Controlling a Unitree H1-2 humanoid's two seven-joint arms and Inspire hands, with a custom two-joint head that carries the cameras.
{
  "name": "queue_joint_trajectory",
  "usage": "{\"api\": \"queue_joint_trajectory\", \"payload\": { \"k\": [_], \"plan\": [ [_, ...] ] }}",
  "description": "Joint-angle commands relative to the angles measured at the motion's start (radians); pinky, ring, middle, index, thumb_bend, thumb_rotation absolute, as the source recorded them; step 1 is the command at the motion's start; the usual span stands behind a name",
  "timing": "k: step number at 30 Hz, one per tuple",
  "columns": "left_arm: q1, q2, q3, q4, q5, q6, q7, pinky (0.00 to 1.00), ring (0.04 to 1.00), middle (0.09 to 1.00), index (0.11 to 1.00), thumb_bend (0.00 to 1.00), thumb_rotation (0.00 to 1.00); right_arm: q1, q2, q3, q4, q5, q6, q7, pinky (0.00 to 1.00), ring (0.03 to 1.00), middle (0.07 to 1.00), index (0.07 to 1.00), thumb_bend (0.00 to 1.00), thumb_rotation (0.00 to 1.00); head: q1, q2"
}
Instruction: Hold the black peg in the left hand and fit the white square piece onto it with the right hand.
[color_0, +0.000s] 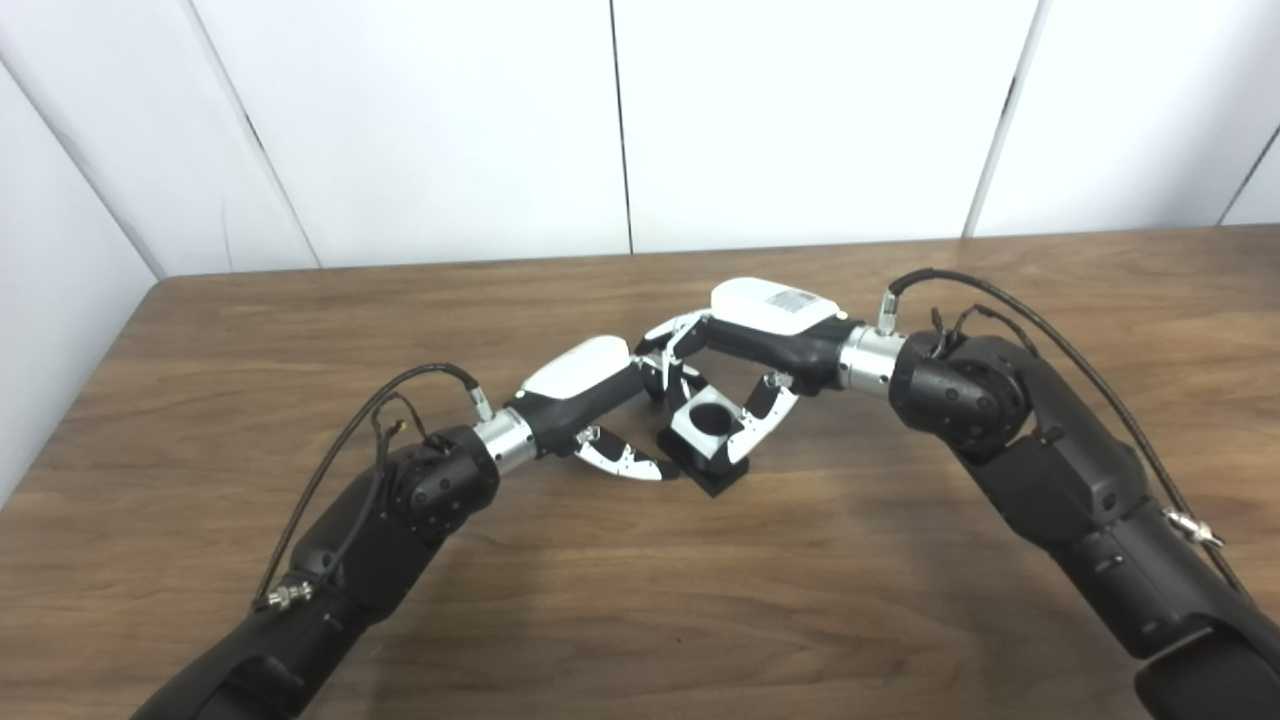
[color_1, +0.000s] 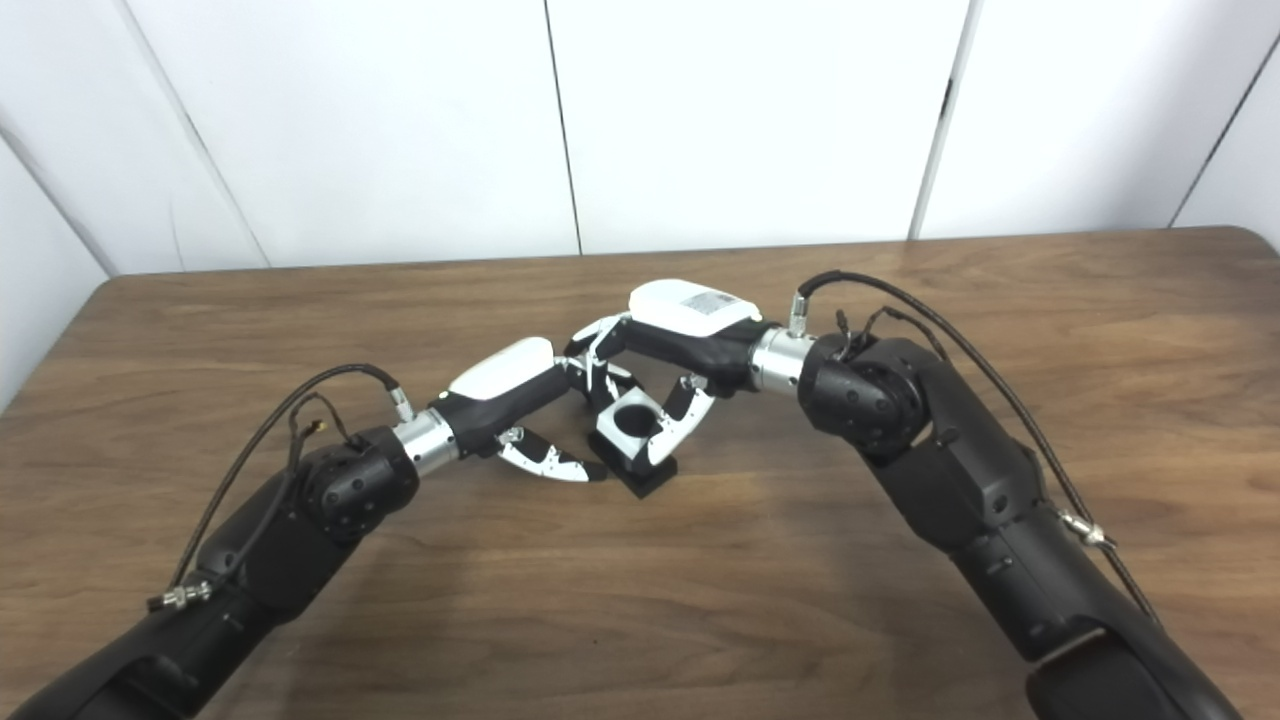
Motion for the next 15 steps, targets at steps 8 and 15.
{"api": "queue_joint_trajectory", "payload": {
  "k": [8,15],
  "plan": [
    [0.024,-0.032,-0.049,0.010,0.050,0.010,-0.088,0.68,0.825,0.820,0.493,0.52,0.08,-0.042,-0.020,0.004,-0.020,0.000,0.022,0.033,0.76,0.882,0.920,0.917,0.98,0.40,-0.003,0.000],
    [0.020,-0.033,-0.045,0.026,0.050,0.002,-0.078,0.68,0.819,0.807,0.492,0.52,0.08,-0.037,-0.022,-0.012,-0.029,0.011,0.030,0.032,0.75,0.888,0.938,0.954,1.00,0.44,-0.004,-0.003]
  ]
}}
